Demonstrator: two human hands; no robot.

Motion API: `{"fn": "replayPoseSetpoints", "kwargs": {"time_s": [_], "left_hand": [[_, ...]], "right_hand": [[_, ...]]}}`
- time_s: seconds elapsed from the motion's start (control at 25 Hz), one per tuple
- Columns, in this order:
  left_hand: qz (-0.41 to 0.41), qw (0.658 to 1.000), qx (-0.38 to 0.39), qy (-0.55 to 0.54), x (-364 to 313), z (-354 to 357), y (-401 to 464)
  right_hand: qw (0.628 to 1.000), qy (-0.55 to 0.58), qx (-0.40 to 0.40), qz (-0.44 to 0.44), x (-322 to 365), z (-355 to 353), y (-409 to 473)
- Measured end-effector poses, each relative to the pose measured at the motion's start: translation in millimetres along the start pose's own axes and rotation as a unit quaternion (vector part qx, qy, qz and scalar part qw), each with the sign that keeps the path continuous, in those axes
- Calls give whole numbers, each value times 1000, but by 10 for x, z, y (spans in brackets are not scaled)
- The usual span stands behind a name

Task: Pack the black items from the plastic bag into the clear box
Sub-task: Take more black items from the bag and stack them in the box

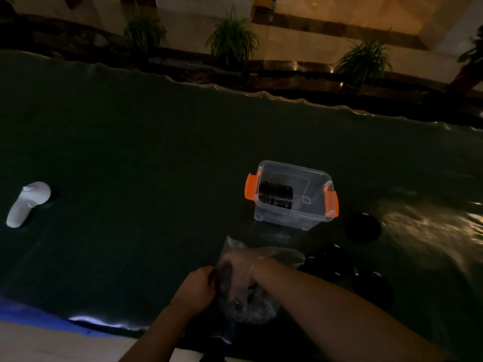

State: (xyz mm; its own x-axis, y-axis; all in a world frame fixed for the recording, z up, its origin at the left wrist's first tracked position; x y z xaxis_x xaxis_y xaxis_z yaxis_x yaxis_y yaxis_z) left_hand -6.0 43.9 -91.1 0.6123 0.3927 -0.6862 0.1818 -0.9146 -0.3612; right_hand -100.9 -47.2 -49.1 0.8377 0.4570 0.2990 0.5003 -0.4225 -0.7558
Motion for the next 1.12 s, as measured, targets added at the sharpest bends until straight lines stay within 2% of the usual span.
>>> {"fn": "replayPoseSetpoints", "kwargs": {"time_s": [0.12,0.28,0.4,0.52,0.68,0.88,0.92,0.96,1.0,1.04,1.08,1.12], "left_hand": [[-16,999,-13,-48,60,46,-17],[-10,991,-50,-120,47,-10,-34],[7,990,-99,-96,-9,-199,4],[5,982,-176,-71,-69,-518,66],[-54,968,-236,-69,-8,-901,144],[-53,979,-196,13,-181,-1126,190],[-42,981,-189,-29,-251,-1143,201],[-20,976,-177,-124,-334,-1132,215],[1,964,-144,-223,-454,-1104,234],[24,960,-104,-260,-577,-1054,260],[61,973,-66,-215,-718,-997,277],[95,989,-53,-102,-848,-958,289]], "right_hand": [[999,33,-10,3,-71,17,-36],[999,-14,4,-51,-109,-11,-179],[988,-62,-87,-115,-23,-156,-384],[959,-122,-186,-175,90,-272,-570],[942,-135,-228,-206,126,-350,-814],[943,-121,-248,-187,-39,-213,-945],[945,-120,-247,-178,-63,-184,-952],[946,-114,-245,-177,-77,-161,-964],[945,-109,-248,-184,-75,-153,-977],[943,-110,-251,-191,-76,-148,-980],[941,-118,-253,-193,-81,-140,-967],[938,-130,-258,-191,-88,-126,-948]]}}
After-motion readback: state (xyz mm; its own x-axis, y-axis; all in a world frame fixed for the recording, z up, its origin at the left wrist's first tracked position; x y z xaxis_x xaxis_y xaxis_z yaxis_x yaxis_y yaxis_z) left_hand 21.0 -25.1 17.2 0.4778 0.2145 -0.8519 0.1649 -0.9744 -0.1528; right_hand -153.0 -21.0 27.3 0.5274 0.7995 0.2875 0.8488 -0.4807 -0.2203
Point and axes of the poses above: each hand's wrist, its own y-axis towards the middle knuckle, its own z-axis out of the palm, x = y × z, the point moved 7 cm from there along y, towards the middle knuckle, and after that the axes turned 7 degrees about z, right-handed, at the moved point
